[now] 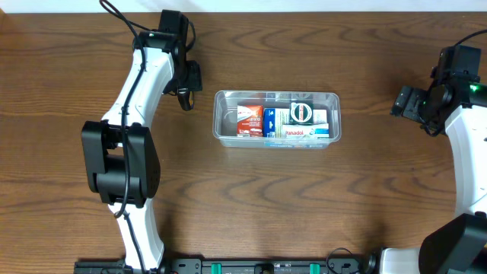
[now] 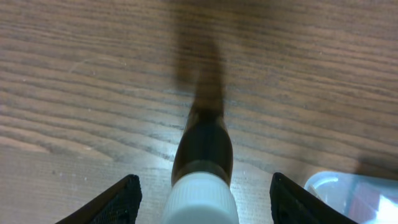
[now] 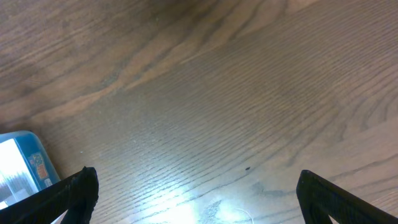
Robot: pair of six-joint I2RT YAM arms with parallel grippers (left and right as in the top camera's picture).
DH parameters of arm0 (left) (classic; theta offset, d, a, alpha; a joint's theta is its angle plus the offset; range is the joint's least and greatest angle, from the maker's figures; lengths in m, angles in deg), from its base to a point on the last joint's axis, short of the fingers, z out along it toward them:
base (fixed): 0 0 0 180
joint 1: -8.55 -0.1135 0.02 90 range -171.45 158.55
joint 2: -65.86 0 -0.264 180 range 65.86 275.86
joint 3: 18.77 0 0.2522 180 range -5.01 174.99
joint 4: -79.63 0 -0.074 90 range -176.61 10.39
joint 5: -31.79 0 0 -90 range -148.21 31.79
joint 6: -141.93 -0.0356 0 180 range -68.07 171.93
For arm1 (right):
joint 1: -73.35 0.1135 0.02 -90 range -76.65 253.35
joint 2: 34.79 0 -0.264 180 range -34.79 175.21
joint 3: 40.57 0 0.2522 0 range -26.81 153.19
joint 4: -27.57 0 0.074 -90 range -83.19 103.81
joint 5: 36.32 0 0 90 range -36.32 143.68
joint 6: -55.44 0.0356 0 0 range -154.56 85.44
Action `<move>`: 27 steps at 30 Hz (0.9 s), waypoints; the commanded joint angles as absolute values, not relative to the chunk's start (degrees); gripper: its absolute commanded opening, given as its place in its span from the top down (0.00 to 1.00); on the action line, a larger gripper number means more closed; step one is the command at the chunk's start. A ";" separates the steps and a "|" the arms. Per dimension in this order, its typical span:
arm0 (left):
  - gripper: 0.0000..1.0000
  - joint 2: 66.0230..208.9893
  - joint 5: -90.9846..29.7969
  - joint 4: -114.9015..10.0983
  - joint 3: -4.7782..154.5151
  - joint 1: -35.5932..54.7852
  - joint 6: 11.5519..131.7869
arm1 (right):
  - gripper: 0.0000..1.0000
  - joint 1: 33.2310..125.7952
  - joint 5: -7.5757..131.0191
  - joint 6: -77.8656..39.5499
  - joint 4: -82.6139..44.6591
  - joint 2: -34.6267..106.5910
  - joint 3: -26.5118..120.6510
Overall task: Pack container
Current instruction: 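Lower the left gripper and grasp the dark bottle by its body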
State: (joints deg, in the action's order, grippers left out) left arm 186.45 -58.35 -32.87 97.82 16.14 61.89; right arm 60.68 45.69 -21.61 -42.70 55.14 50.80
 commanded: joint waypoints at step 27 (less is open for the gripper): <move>0.45 189.73 -58.20 -34.12 96.33 15.95 60.75 | 0.01 60.03 45.10 -22.20 -42.77 54.96 51.08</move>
State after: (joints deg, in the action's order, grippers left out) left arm 189.69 -58.35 -34.31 96.57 16.14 61.19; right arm 60.68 45.69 -21.61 -42.72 55.14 50.80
